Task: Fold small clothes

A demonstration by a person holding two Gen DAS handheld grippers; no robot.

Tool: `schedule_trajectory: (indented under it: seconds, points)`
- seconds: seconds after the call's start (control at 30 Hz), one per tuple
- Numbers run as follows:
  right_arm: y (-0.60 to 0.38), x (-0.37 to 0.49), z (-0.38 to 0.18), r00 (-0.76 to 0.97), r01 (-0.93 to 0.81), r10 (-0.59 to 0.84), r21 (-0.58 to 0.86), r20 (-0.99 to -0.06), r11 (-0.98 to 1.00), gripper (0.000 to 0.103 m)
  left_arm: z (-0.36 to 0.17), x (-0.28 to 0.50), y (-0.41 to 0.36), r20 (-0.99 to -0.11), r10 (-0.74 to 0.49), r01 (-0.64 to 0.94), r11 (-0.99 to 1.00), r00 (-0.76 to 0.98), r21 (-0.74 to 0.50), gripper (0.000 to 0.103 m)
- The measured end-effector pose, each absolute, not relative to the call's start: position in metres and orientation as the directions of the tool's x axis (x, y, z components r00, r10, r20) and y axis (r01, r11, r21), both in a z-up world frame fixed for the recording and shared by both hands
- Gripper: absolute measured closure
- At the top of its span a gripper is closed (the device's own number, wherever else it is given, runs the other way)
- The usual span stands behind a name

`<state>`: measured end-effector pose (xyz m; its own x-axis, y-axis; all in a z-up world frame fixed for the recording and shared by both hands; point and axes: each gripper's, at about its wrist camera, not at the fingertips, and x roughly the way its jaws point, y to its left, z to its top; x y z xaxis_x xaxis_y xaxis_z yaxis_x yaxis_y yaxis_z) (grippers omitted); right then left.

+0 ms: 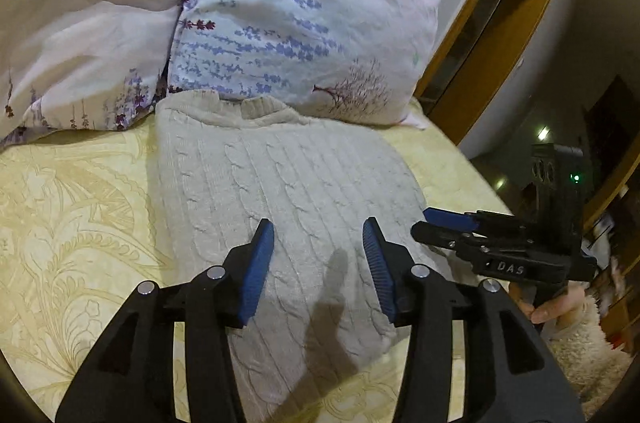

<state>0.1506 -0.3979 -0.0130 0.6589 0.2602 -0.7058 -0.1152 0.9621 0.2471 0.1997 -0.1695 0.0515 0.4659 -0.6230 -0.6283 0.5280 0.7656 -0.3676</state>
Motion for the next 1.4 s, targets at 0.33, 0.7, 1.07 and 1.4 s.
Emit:
schedule_trajectory:
  seconds: [0.33, 0.7, 1.07, 1.4]
  points:
    - [-0.401, 0.156, -0.014, 0.663, -0.075, 0.248, 0.266, -0.707, 0.961, 0.063, 0.04, 0.201, -0.189, -0.684, -0.476, 0.502, 0.845, 0.552, -0.183, 0.055]
    - [-0.429, 0.119, -0.004, 0.668, -0.02, 0.363, 0.471, -0.65, 0.882, 0.032, 0.053, 0.168, -0.128, -0.653, -0.553, 0.439, 0.827, 0.517, -0.353, 0.018]
    - [-0.423, 0.116, -0.017, 0.632, 0.032, 0.261, 0.361, -0.73, 0.932, 0.041, 0.037, 0.166, -0.124, -0.688, -0.512, 0.377, 0.856, 0.514, -0.354, 0.017]
    - [-0.399, 0.121, -0.024, 0.611, 0.001, 0.132, 0.167, -0.781, 0.986, 0.044, 0.033, 0.17, -0.118, -0.7, -0.504, 0.354, 0.861, 0.506, -0.364, 0.017]
